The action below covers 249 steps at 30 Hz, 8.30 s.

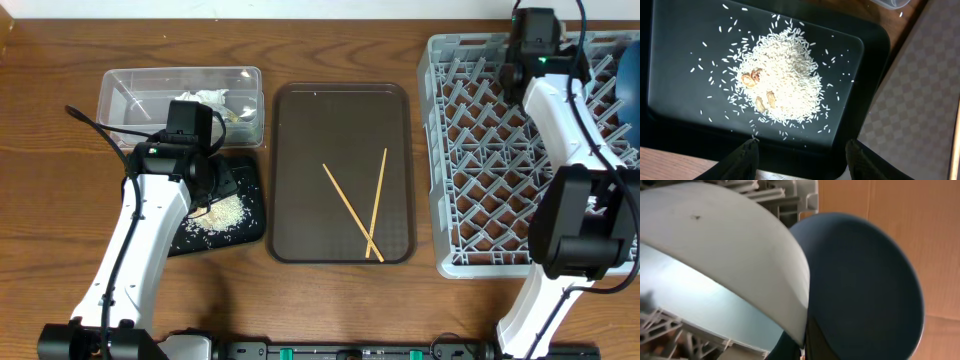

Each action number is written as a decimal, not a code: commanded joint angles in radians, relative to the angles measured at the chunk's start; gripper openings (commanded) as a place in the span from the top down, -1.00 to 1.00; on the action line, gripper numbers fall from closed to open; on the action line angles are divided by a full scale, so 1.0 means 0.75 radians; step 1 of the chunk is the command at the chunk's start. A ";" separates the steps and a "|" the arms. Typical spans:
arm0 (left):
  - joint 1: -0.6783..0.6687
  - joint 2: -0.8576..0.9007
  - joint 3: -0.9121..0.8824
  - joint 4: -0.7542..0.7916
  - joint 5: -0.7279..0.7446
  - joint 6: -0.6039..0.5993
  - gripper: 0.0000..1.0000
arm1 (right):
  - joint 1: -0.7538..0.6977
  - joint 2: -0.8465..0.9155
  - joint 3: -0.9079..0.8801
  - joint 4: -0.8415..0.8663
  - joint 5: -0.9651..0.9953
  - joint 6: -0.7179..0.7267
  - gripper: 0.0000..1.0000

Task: Sort waste into correct bins and load items into the dishwasher rack
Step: 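Lift the bowl and place it upside down in the dish rack, then lower the right gripper onto the chopsticks and grasp one, then carry the chopstick right and drop it into the dish rack, then grasp the remaining chopstick on the brown tray with the right gripper, then carry the chopstick right and insert it into the dish rack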

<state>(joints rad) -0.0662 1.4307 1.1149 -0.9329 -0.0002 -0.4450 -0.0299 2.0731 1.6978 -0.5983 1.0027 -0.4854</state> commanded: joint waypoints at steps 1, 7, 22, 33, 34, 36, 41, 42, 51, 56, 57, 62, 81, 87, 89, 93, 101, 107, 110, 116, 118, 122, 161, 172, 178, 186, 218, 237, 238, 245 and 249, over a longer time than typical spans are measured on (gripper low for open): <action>0.006 0.001 0.002 -0.001 -0.015 -0.004 -0.18 | 0.031 0.065 -0.014 -0.072 -0.065 0.142 0.98; 0.006 0.001 0.002 -0.001 -0.015 -0.004 -0.19 | 0.075 0.065 -0.014 -0.152 -0.066 0.237 0.98; 0.006 0.001 0.002 -0.001 -0.015 -0.004 -0.18 | 0.124 -0.054 -0.013 -0.410 -0.608 0.673 0.90; 0.006 0.001 0.002 -0.001 -0.015 -0.004 -0.18 | 0.127 -0.357 -0.013 -0.445 -1.022 0.672 -0.68; 0.006 0.001 0.002 -0.001 -0.015 -0.004 -0.18 | 0.128 -0.376 -0.013 -0.453 -1.118 0.672 -0.64; 0.006 0.001 0.002 -0.001 -0.015 -0.004 -0.18 | 0.129 -0.401 -0.013 -0.474 -1.323 0.674 -0.56; 0.006 0.001 0.002 -0.001 -0.015 -0.004 -0.19 | 0.166 -0.405 -0.014 -0.550 -1.682 0.678 -0.42; 0.006 0.001 0.002 -0.001 -0.015 -0.004 -0.18 | 0.186 -0.404 -0.015 -0.567 -1.682 0.683 -0.42; 0.006 0.001 0.002 -0.002 -0.015 -0.004 -0.18 | 0.445 -0.401 -0.095 -0.620 -1.605 0.722 -0.47; 0.006 0.001 0.002 -0.001 -0.015 -0.004 -0.18 | 0.568 -0.400 -0.238 -0.569 -1.577 0.862 -0.34; 0.006 0.001 0.002 -0.002 -0.015 -0.004 -0.18 | 0.596 -0.400 -0.278 -0.546 -1.577 0.887 -0.32; 0.006 0.001 0.002 -0.001 -0.015 -0.003 -0.18 | 0.733 -0.400 -0.458 -0.397 -1.577 0.889 -0.24; 0.006 0.001 0.002 -0.001 -0.015 -0.004 -0.18 | 1.004 -0.302 -0.801 -0.058 -1.280 0.886 -0.15; 0.006 0.001 0.002 -0.001 -0.015 -0.004 -0.18 | 1.009 -0.241 -0.801 -0.052 -1.282 0.886 -0.02; 0.006 0.001 0.002 -0.001 -0.015 -0.004 -0.18 | 1.011 -0.228 -0.801 -0.048 -1.282 0.886 0.02; 0.006 0.001 0.002 -0.001 -0.015 -0.004 -0.18 | 1.010 -0.223 -0.801 -0.039 -1.282 0.886 0.27; 0.006 0.001 0.002 -0.001 -0.015 -0.004 -0.18 | 1.010 -0.227 -0.786 -0.038 -1.330 0.887 0.87; 0.006 0.001 0.002 -0.002 -0.015 -0.004 -0.18 | 0.999 -0.308 -0.697 -0.083 -1.346 0.911 0.98; 0.006 0.001 0.002 -0.002 -0.015 -0.003 -0.18 | 0.968 -0.378 -0.636 -0.111 -1.342 0.911 0.98; 0.006 0.001 0.002 -0.002 -0.015 -0.003 -0.18 | 0.824 -0.569 -0.569 -0.145 -1.332 0.911 0.98; 0.006 0.001 0.002 -0.002 -0.015 -0.004 -0.18 | 0.748 -0.625 -0.569 -0.168 -1.331 0.911 0.98; 0.006 0.001 0.002 -0.002 -0.015 -0.003 -0.18 | 0.594 -0.674 -0.569 -0.259 -1.268 0.919 0.97; 0.006 0.001 0.002 -0.001 -0.015 -0.003 -0.18 | 0.325 -0.740 -0.755 -0.259 -1.208 0.879 0.60; 0.006 0.001 0.002 -0.001 -0.015 -0.004 -0.18 | 0.441 -0.835 -0.720 -0.126 -1.503 1.032 0.24; 0.006 0.001 0.002 -0.001 -0.016 -0.003 -0.18 | 0.614 -0.697 -0.720 -0.170 -1.497 1.048 0.13; 0.006 0.001 0.002 -0.001 -0.015 -0.004 -0.19 | 0.748 -0.443 -0.720 -0.292 -1.371 1.381 0.15; 0.006 0.001 0.002 0.003 -0.015 -0.004 -0.18 | 0.741 -0.358 -0.579 -0.288 -1.372 1.245 0.98; 0.006 0.001 0.002 0.008 -0.015 -0.004 -0.18 | 0.178 -0.668 -0.521 -0.519 -1.442 0.854 0.97; 0.006 0.001 0.002 0.009 -0.015 -0.004 -0.19 | 0.168 -0.658 -0.522 -0.532 -1.443 0.844 0.98; 0.006 0.001 0.002 0.009 -0.015 -0.004 -0.18 | 0.169 -0.564 -0.550 -0.545 -1.444 0.814 0.98; 0.006 0.001 0.002 0.008 -0.015 -0.004 -0.19 | 0.171 -0.511 -0.558 -0.545 -1.444 0.814 0.96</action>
<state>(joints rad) -0.0662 1.4307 1.1149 -0.9237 -0.0002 -0.4450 0.0933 1.6653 1.2873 -1.0061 -0.0719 0.1471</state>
